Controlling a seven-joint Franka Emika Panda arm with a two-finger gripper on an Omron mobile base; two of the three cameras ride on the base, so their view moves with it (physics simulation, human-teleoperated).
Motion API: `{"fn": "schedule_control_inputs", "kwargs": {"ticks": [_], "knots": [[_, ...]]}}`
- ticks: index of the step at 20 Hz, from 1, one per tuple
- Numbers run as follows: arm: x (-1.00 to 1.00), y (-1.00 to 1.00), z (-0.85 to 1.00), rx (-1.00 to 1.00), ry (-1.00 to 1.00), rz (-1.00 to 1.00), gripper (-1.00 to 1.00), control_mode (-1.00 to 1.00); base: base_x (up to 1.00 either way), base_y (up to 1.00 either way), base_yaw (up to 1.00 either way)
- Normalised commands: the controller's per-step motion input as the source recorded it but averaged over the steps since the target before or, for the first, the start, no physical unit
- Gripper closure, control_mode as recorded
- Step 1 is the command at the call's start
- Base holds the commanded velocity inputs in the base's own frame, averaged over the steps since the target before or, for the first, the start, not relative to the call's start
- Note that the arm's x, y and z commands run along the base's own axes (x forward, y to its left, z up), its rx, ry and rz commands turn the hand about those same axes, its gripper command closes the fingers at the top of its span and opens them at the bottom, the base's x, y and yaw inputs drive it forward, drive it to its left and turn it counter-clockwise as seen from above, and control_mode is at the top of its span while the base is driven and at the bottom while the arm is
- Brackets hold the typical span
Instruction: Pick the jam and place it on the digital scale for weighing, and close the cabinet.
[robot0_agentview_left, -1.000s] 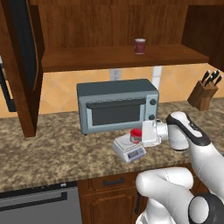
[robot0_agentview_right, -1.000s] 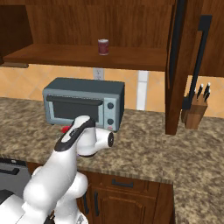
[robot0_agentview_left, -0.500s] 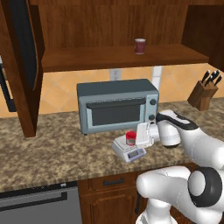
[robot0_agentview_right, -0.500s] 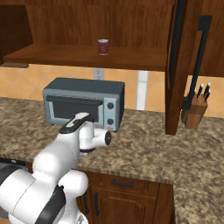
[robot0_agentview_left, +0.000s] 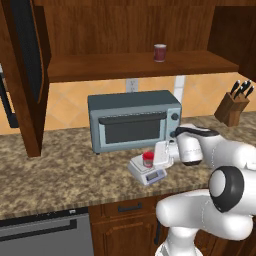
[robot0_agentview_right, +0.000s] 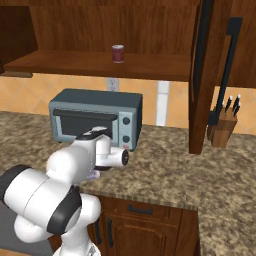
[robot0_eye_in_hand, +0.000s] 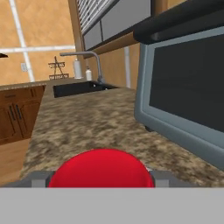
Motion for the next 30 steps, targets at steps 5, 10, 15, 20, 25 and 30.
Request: {"fn": "schedule_control_inputs", "kwargs": {"ticks": [5,10,15,20,25,30], "knots": [[0.25,0.03,-0.12,0.00,-0.02,0.00,1.00,-1.00,0.00,0.00,0.00],[0.22,0.14,-0.24,-0.02,0.00,0.00,1.00,-1.00,0.00,0.00,0.00],[0.01,-0.01,-0.24,0.00,0.00,0.00,-1.00,-1.00,0.00,0.00,0.00],[-0.19,0.00,0.00,0.00,-0.02,0.00,-1.00,-1.00,0.00,0.00,0.00],[-0.11,0.00,0.02,0.00,-0.04,0.00,-1.00,-1.00,0.00,0.00,0.00],[-0.02,0.00,0.04,0.00,-0.02,0.00,-1.00,-1.00,0.00,0.00,0.00]]}}
